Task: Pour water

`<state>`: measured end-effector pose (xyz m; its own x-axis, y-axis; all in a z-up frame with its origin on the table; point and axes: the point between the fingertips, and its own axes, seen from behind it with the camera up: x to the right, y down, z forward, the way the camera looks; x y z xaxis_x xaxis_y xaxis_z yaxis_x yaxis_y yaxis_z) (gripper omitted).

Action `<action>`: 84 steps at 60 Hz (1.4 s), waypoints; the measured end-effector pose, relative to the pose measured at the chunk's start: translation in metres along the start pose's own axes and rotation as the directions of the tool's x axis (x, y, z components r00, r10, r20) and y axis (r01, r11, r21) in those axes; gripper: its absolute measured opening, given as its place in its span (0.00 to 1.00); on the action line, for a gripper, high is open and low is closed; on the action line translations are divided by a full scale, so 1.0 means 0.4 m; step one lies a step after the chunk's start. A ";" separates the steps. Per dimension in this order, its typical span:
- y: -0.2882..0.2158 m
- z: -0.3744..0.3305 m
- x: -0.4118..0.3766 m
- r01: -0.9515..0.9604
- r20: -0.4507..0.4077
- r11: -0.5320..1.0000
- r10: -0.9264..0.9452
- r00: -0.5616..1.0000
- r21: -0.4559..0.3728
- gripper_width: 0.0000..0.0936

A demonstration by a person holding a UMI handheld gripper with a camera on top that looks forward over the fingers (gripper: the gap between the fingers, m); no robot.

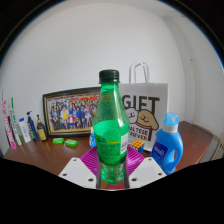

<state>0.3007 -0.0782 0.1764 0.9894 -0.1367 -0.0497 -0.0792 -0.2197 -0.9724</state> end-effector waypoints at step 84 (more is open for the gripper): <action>0.084 -0.389 -0.106 0.024 -0.122 0.961 -0.059 0.991 -0.275 0.91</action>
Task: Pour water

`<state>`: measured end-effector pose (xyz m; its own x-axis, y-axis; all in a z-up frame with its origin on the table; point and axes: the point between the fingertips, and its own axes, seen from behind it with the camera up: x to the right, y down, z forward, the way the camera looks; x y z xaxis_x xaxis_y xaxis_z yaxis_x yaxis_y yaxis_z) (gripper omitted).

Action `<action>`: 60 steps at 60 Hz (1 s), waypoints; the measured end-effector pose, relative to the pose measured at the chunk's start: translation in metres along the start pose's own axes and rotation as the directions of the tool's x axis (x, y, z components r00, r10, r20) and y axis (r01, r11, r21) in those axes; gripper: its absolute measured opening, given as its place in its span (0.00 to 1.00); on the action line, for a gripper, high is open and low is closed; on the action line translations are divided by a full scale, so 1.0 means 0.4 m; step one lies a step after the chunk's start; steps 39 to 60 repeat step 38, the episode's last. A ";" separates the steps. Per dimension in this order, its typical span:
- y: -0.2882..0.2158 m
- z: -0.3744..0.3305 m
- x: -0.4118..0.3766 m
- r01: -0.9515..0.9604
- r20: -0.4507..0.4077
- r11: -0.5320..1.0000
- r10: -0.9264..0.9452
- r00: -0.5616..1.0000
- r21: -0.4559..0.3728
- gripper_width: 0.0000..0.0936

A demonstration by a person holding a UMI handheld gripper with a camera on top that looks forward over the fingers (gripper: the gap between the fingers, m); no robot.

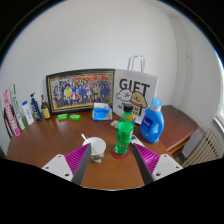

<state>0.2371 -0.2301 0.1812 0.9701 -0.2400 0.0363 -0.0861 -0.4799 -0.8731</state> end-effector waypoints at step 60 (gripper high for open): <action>0.008 -0.406 -0.234 0.058 -0.031 0.998 -0.059 0.998 -0.030 0.91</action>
